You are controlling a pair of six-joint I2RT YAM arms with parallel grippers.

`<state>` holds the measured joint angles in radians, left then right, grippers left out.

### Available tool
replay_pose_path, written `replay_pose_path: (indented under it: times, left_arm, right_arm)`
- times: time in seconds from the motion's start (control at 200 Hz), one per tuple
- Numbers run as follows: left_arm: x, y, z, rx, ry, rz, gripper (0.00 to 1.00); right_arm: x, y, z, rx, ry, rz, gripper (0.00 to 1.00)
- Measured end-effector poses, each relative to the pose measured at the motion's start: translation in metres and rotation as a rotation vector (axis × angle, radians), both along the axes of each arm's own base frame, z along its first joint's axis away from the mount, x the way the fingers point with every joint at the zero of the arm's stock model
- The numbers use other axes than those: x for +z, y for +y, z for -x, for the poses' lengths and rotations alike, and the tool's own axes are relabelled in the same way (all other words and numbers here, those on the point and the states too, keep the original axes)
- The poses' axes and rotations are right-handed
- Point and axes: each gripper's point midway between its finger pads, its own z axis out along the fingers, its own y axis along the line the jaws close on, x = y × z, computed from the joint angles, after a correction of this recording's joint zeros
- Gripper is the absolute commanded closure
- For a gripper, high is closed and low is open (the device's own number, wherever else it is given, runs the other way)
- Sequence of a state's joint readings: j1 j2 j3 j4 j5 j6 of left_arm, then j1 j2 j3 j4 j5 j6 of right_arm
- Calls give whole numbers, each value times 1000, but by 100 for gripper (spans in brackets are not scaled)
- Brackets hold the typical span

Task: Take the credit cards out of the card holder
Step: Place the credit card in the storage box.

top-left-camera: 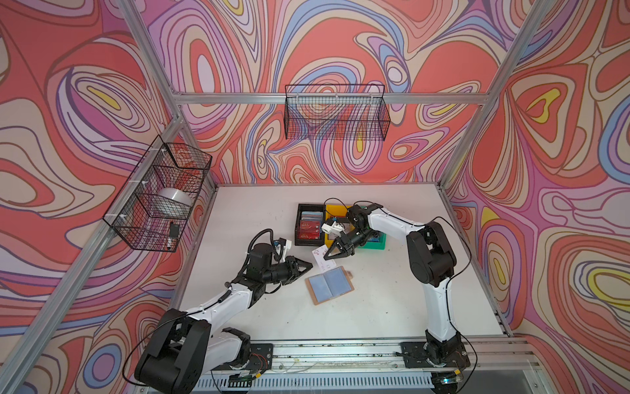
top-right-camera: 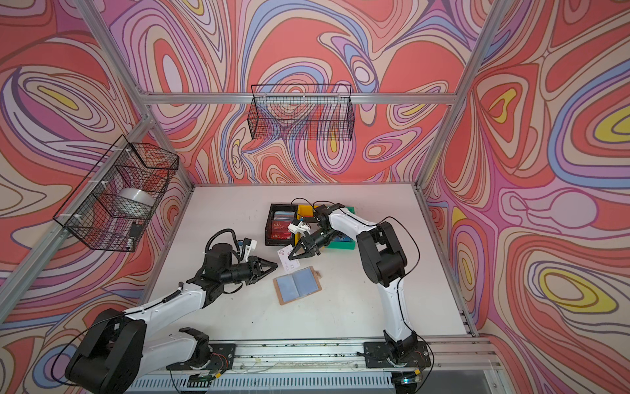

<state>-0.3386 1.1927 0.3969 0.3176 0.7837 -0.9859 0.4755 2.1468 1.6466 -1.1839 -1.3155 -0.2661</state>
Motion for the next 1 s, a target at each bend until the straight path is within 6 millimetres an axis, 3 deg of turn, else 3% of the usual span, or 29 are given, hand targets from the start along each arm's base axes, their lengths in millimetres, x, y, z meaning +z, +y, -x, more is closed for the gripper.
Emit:
replay_pose_path:
  times: [0.22,0.466,0.736,1.001]
  left_arm:
    - [1,1,-2,-20,-6,-46,80]
    - [23,-5,-21,-59,-72,-71,80]
    - [17,-3,-26,-95,-63,-76,78]
    - [26,-6,-33,-149,-90,-75,78]
  right_arm:
    - [13,-1,-6,21,-82,39,100]
    - [29,-12,-28,50,-296,207,100]
    - [4,-57,-68,101,-571,584,100]
    - [-17,-96,-101,215,-769,791,100]
